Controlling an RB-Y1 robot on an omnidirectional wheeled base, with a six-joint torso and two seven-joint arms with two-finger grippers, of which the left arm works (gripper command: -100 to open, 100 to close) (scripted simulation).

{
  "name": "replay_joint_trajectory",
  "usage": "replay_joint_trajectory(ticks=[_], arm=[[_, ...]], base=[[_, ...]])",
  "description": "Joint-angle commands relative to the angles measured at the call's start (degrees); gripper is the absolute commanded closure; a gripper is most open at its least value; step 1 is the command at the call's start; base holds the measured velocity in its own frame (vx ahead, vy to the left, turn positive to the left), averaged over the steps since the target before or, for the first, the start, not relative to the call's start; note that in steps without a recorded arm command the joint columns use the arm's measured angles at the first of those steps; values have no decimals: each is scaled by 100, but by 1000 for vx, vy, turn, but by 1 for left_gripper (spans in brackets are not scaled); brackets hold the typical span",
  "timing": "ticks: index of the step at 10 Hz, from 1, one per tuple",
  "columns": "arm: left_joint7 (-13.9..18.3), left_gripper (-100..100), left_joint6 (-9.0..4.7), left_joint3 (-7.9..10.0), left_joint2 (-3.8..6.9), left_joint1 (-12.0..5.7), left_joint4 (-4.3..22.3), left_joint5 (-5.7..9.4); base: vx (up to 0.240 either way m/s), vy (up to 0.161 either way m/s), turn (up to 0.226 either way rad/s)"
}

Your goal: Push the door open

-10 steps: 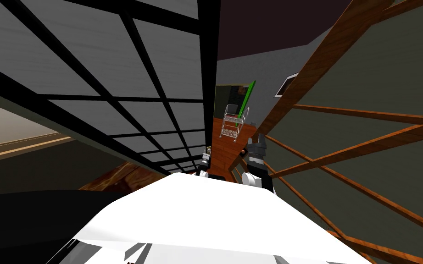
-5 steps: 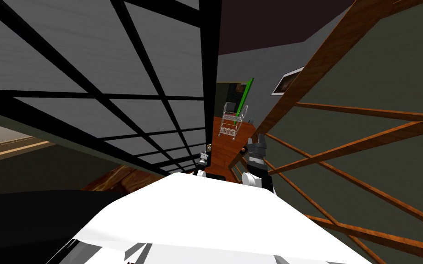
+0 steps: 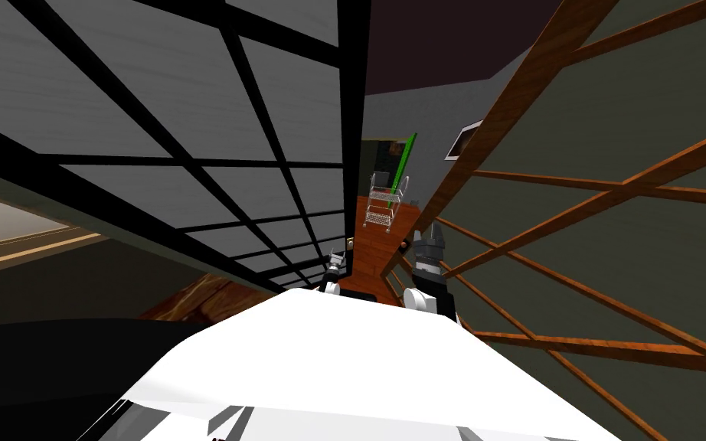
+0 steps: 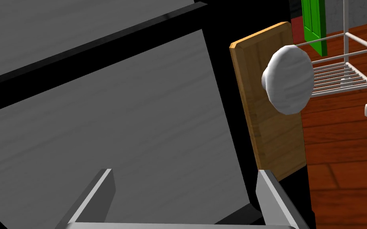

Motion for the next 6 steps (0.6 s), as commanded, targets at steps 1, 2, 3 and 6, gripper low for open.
replay_joint_trajectory(ticks=[1, 2, 3, 6], arm=[[93, -100, -41, 175, 30, -5, 63, -61], [121, -100, -42, 295, 61, 11, 42, -92], [121, -100, -42, 295, 61, 11, 42, -92], [171, -100, -44, 512, 108, 40, 3, -149]], base=[[-99, 69, -86], [-105, 66, -109], [-72, 38, -34], [-53, 28, -57]])
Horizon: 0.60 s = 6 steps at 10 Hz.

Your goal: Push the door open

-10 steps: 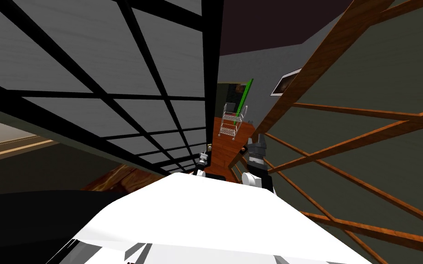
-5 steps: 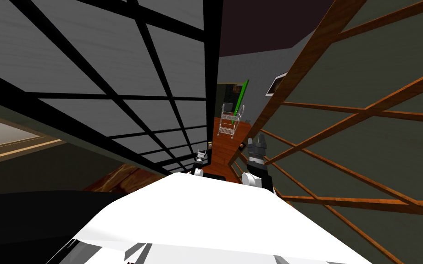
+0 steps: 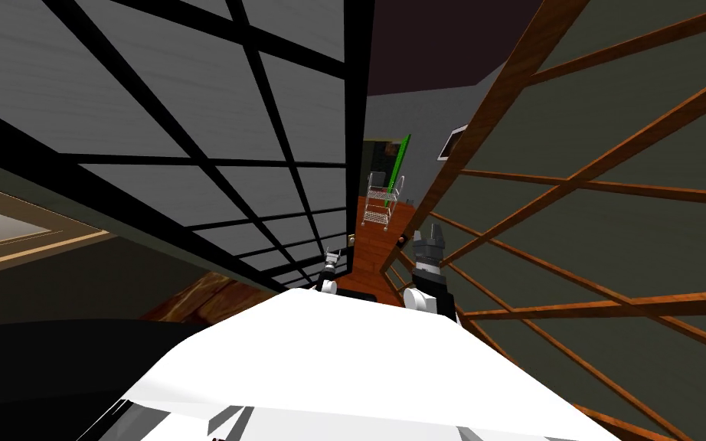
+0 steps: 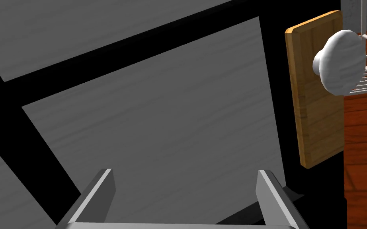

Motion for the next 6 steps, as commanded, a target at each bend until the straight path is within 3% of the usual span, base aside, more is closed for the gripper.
replay_joint_trajectory(ticks=[1, 6], arm=[[108, -100, -56, 192, 5, -18, 82, -64], [235, -100, -62, 743, 79, 56, -15, -207]], base=[[-81, 25, -91], [-97, 38, -92]])
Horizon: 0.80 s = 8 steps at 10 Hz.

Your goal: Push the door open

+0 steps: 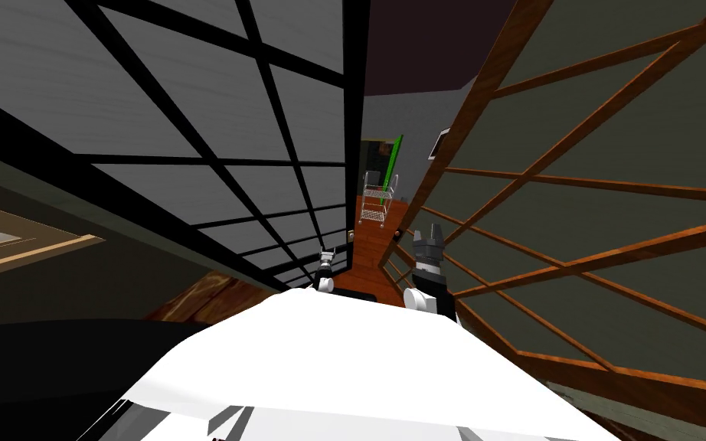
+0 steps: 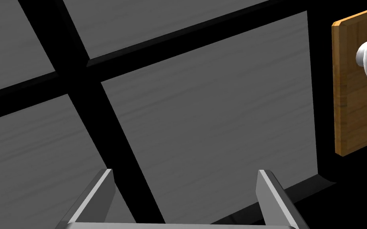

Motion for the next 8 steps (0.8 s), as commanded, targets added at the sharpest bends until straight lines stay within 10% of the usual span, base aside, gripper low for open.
replay_joint_trajectory(ticks=[1, 8], arm=[[-5, -100, 34, 181, 50, 93, -153, -42], [173, -100, 26, 955, 84, 198, -290, -243]], base=[[-97, 35, -92], [-80, 18, -87]])
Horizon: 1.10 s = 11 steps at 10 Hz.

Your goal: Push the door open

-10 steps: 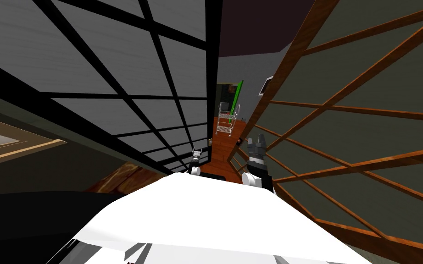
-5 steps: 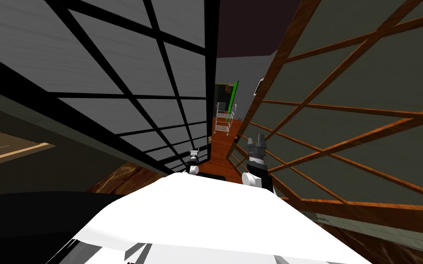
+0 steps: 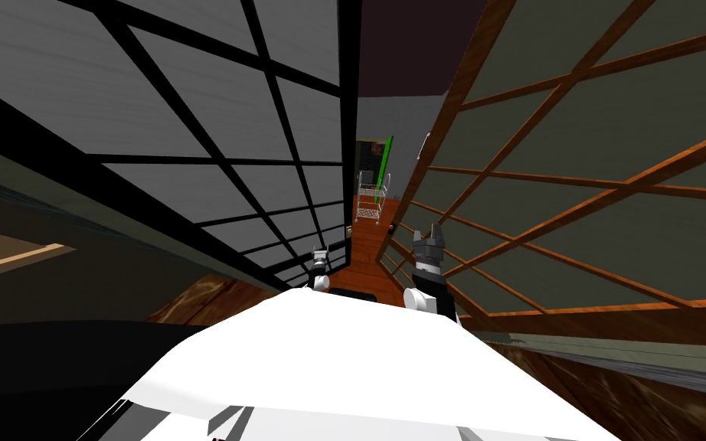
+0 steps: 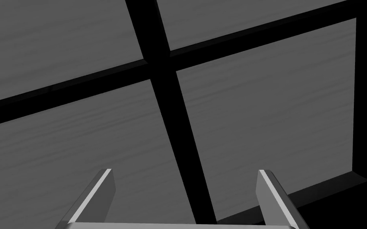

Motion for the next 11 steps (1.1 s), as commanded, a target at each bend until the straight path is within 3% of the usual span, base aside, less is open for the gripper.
replay_joint_trajectory(ticks=[1, 11], arm=[[78, -100, -30, 180, -10, -25, 56, -52], [335, -100, -41, 1295, -82, 127, -141, -342]], base=[[-65, 9, -91], [-63, -12, -91]])
